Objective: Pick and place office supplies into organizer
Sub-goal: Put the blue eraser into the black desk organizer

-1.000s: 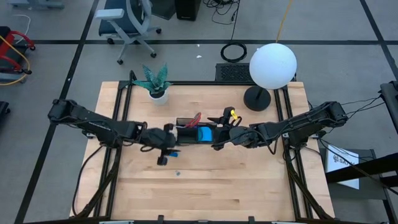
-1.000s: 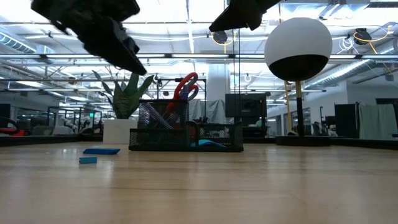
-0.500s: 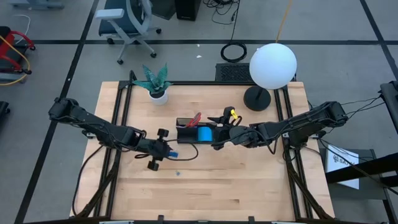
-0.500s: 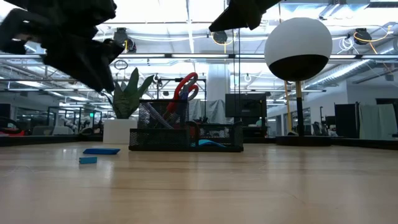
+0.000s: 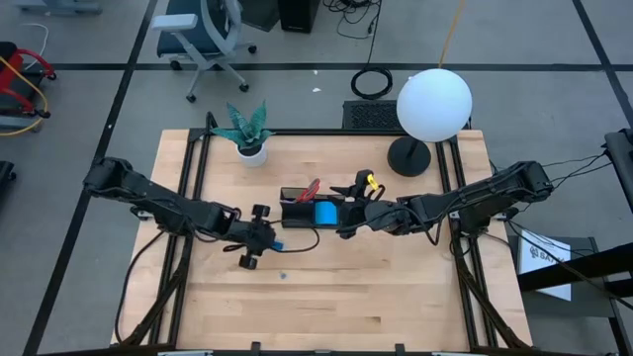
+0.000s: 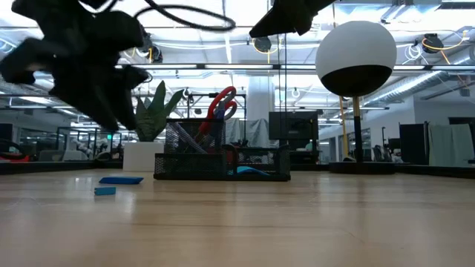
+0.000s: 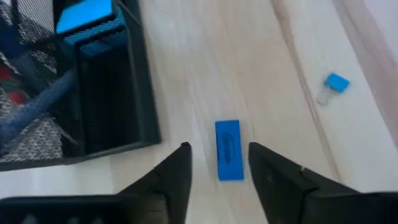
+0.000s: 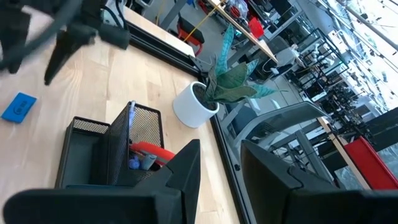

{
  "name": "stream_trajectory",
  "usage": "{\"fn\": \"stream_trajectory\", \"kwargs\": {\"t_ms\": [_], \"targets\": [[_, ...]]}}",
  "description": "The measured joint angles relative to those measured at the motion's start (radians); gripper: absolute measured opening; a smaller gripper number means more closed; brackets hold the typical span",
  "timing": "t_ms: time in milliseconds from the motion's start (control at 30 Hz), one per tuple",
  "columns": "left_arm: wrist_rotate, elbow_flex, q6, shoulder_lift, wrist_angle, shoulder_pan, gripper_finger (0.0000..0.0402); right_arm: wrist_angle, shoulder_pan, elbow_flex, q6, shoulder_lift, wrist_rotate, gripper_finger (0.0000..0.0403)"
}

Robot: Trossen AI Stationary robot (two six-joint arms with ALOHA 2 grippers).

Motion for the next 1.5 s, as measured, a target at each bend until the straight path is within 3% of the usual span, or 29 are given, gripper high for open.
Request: {"fn": "stream_trajectory", "kwargs": {"t_ms": [233,500,833,1233,1500], "targets": [[0.044,0.001,-0.029,0.162,0.072,0.011,0.0231,0.0,0.0,0.0,0.0,0.0,0.0,0.0105],[0.066,0.005,-0.047,0.281,0.119,0.041,0.0238,0.0,0.0,0.0,0.0,0.0,0.0,0.0105],[0.23,0.006,-0.099,0.317,0.129,0.124,0.017,0.001,0.0,0.0,0.0,0.0,0.0,0.0105],[0.234,0.005,-0.084,0.318,0.124,0.143,0.0086,0.0,0.0,0.0,0.0,0.0,0.0,0.0105],[0.214,0.003,-0.101,0.318,0.125,0.119,0.0079,0.0,0.0,0.0,0.0,0.0,-0.001,0.0105]]}}
